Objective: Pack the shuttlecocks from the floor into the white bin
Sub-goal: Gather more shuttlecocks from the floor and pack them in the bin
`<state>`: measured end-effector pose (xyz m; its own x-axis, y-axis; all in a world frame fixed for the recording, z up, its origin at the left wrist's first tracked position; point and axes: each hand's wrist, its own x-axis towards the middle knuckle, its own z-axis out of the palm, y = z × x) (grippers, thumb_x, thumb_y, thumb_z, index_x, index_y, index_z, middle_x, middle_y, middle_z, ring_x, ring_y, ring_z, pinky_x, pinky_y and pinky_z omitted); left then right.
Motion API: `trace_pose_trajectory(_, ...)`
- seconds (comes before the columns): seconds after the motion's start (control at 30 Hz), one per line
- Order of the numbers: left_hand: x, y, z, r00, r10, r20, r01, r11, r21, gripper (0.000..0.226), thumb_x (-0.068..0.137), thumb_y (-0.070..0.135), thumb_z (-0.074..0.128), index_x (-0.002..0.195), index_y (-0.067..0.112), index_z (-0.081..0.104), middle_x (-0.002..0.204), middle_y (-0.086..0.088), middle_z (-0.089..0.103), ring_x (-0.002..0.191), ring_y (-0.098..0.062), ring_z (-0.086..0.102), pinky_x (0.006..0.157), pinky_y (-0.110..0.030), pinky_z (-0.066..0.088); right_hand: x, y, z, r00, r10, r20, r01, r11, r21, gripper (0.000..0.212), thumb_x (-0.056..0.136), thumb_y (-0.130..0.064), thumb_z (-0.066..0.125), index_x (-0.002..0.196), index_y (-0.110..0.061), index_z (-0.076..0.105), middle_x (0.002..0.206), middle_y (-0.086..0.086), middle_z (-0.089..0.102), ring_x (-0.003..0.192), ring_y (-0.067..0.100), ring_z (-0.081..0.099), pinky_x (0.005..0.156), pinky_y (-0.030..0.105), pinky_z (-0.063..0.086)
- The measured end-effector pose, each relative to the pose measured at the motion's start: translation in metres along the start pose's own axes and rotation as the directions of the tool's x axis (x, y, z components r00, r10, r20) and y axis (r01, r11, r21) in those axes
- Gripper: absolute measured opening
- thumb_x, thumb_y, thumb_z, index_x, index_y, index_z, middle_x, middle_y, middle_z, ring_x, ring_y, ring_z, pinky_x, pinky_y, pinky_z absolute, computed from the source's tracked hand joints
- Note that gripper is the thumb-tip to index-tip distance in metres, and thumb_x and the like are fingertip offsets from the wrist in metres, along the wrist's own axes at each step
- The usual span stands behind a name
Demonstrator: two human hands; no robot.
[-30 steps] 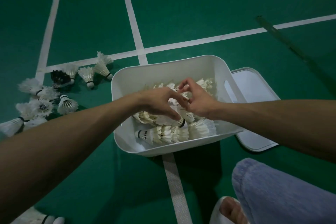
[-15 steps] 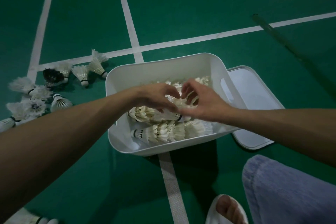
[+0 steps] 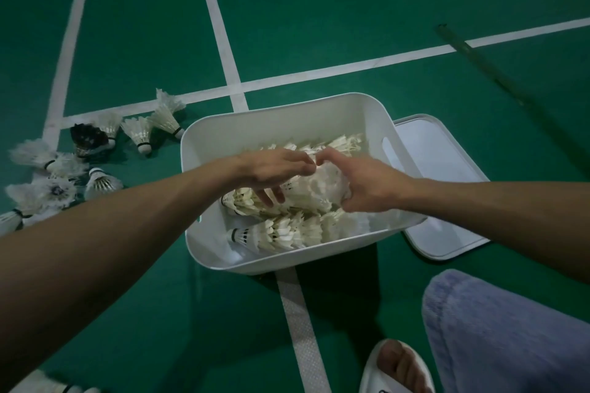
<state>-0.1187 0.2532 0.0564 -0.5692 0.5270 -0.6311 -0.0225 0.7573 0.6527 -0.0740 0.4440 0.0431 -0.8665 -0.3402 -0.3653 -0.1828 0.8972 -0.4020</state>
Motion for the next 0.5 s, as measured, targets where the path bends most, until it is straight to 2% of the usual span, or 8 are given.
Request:
trace_pose_trajectory(0.07,0.003,-0.003,0.0,1.0,0.014,-0.024,-0.013,0.999,0.052,0.041,0.1,0.031,0.043,0.14,0.024,0.038,0.145,-0.01,0.039,0.091,-0.026,0.064,0.08,-0.043,0.057,-0.003,0.011,-0.007,0.994,0.083,-0.066,-0.083,0.997,0.005,0.054,0.074,-0.009,0.074,0.117,-0.027,0.046,0.098,0.002,0.061,0.076,0.016,0.058,0.057,0.026,0.045)
trace_pose_trajectory(0.13,0.007,-0.007,0.002,0.998,0.043,-0.053,-0.034,0.986,0.16,0.042,0.097,0.022,0.051,0.138,0.023,0.041,0.141,-0.01,0.042,0.087,-0.021,0.066,0.075,-0.037,0.059,0.0,0.021,-0.009,0.955,0.24,-0.177,-0.21,0.962,0.172,0.04,0.074,-0.012,0.077,0.107,-0.019,0.054,0.099,0.004,0.062,0.078,0.019,0.06,0.056,0.025,0.047)
trace_pose_trajectory(0.2,0.01,-0.011,0.003,0.994,0.083,-0.072,-0.061,0.961,0.268,0.044,0.095,0.018,0.055,0.137,0.023,0.043,0.141,-0.009,0.041,0.085,-0.019,0.067,0.071,-0.033,0.059,0.009,0.028,-0.006,0.893,0.405,-0.197,-0.269,0.83,0.488,0.027,0.076,-0.015,0.078,0.096,-0.013,0.059,0.092,0.006,0.067,0.077,0.023,0.068,0.062,0.036,0.058)
trace_pose_trajectory(0.27,0.012,-0.013,0.003,0.989,0.125,-0.084,-0.088,0.931,0.355,0.045,0.093,0.018,0.057,0.137,0.023,0.044,0.141,-0.006,0.044,0.083,-0.018,0.068,0.074,-0.034,0.058,0.02,0.032,0.0,0.846,0.519,-0.124,-0.269,0.615,0.741,0.015,0.082,-0.015,0.073,0.092,-0.011,0.062,0.092,0.012,0.069,0.083,0.027,0.071,0.074,0.043,0.06)
trace_pose_trajectory(0.37,0.012,-0.017,0.004,0.978,0.184,-0.103,-0.118,0.882,0.456,0.047,0.092,0.019,0.06,0.136,0.023,0.046,0.144,-0.001,0.044,0.09,-0.01,0.061,0.088,-0.026,0.045,0.031,0.027,0.006,0.826,0.564,0.008,-0.236,0.333,0.913,0.025,0.091,-0.015,0.065,0.112,-0.002,0.059,0.111,0.02,0.064,0.095,0.031,0.068,0.076,0.038,0.06)
trace_pose_trajectory(0.43,0.011,-0.018,0.005,0.972,0.205,-0.111,-0.124,0.858,0.498,0.049,0.09,0.018,0.061,0.136,0.023,0.045,0.146,0.001,0.042,0.096,-0.005,0.046,0.09,-0.022,0.032,0.033,0.02,0.01,0.825,0.562,0.059,-0.221,0.225,0.949,0.034,0.093,-0.014,0.063,0.122,-0.001,0.053,0.116,0.02,0.061,0.093,0.029,0.066,0.071,0.034,0.059)
trace_pose_trajectory(0.5,0.012,-0.019,0.005,0.968,0.224,-0.112,-0.136,0.846,0.516,0.05,0.089,0.018,0.063,0.136,0.024,0.045,0.147,0.002,0.041,0.097,-0.005,0.042,0.09,-0.022,0.03,0.032,0.015,0.013,0.809,0.578,0.103,-0.229,0.15,0.962,0.042,0.091,-0.013,0.065,0.129,-0.002,0.049,0.115,0.019,0.06,0.088,0.026,0.062,0.07,0.033,0.058)
